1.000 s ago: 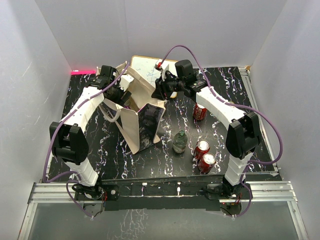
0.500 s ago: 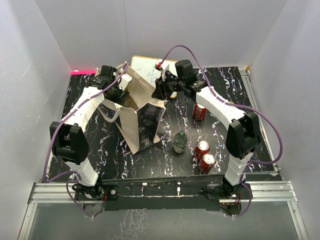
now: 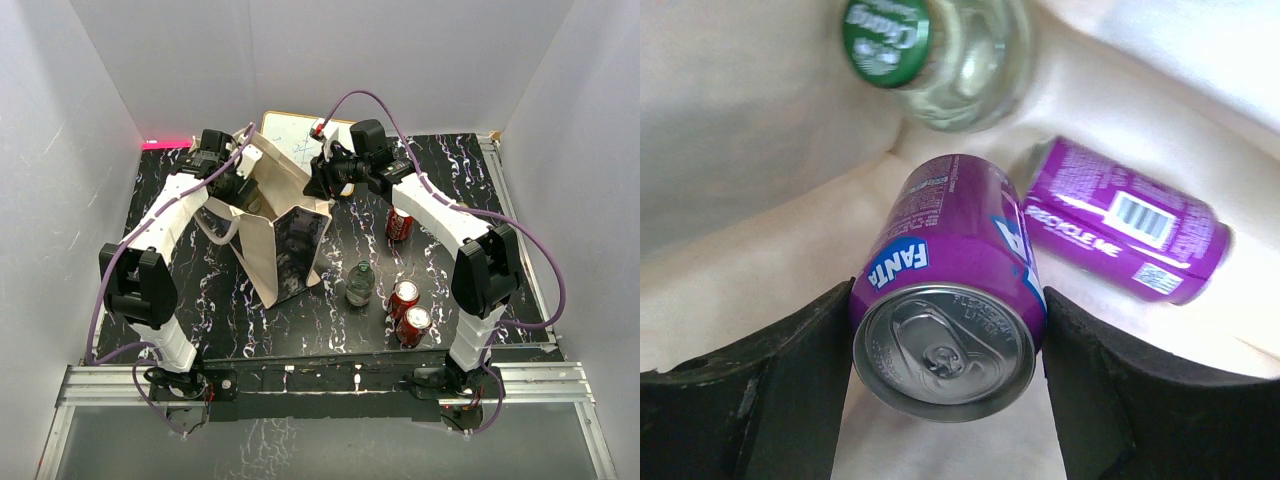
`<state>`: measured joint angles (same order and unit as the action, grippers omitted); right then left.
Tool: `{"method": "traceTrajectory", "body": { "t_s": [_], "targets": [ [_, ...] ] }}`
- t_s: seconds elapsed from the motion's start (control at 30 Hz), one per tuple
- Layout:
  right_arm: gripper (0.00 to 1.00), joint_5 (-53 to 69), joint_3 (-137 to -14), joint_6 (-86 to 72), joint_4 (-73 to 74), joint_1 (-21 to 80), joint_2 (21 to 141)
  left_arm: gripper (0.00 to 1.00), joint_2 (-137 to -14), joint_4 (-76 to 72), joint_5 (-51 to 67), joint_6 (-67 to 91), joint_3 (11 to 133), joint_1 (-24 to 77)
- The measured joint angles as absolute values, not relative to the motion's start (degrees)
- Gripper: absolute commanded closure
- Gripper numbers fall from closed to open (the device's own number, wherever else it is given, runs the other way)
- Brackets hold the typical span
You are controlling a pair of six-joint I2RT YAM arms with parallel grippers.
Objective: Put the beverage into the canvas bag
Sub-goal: Place the drink in the canvas bag.
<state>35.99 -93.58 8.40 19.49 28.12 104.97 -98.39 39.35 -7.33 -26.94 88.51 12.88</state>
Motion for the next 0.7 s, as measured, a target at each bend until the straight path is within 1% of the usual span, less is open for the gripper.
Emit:
{"method": "traceTrajectory", "body": {
  "t_s": [0.27, 0.47, 0.57, 0.7],
  "targets": [
    [0.64, 35.94, -93.58, 7.38, 19.49, 28.16, 104.95, 1.0, -95.85, 44.21, 9.41, -29.28, 88.64, 12.71],
    [0.64, 35.75, -93.56, 7.16, 19.49, 28.58, 104.95, 1.0, -95.18, 50.61, 20.64, -32.4, 93.49, 12.82],
    [0.64, 35.55, -93.47, 7.11, 19.46, 28.69, 104.86, 1.0, -95.9, 54.13, 23.62, -33.78, 95.92, 13.04],
    [0.64, 35.18, -92.88, 7.09, 19.44, 28.86, 104.33, 1.0, -98.17, 56.31, 24.82, -35.14, 96.64, 14.02]
  ]
}}
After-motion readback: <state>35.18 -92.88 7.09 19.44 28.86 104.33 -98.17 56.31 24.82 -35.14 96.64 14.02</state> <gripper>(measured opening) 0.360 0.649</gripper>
